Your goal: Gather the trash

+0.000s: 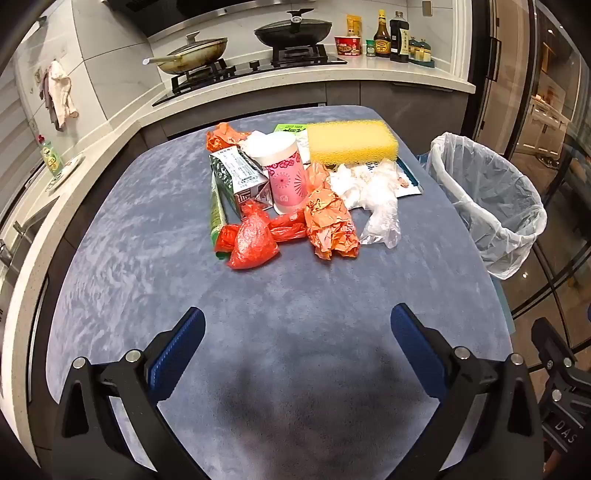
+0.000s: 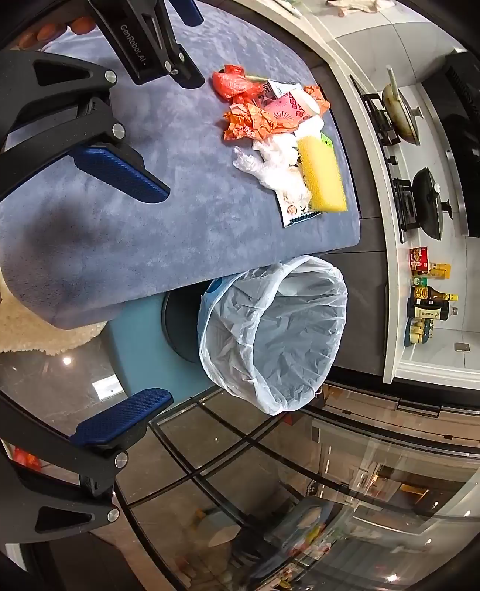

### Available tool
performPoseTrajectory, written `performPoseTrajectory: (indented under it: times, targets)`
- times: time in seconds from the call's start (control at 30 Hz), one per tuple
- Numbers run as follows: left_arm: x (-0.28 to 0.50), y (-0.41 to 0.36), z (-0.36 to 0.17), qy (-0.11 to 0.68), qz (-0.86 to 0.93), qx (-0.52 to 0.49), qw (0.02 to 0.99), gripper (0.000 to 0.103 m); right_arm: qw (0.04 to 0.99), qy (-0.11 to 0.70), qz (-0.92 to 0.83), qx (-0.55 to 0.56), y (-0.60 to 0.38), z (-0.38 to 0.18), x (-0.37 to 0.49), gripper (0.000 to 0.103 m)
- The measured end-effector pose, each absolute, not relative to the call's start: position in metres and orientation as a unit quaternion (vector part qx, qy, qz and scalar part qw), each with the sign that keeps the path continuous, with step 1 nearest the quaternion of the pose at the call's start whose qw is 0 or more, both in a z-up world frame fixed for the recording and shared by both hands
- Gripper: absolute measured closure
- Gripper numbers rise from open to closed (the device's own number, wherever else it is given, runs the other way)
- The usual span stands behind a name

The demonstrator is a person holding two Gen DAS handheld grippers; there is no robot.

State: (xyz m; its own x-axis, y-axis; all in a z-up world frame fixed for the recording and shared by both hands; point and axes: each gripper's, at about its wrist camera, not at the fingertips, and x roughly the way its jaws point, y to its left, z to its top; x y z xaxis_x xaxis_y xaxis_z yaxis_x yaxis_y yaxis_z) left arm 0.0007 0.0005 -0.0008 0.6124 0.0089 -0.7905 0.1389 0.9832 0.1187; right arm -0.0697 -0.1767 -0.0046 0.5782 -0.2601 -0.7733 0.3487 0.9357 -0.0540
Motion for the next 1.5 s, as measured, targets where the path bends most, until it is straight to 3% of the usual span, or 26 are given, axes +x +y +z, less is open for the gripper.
performPoseTrajectory:
  times: [1.5]
  targets:
    - [0.0022,-0.0030,-0.0052,0.431,-0.033,0.092,0.897,0.007,0.887,0.427,-0.167,0.056,-0.1771,-0.0041,-0.0681,0.007]
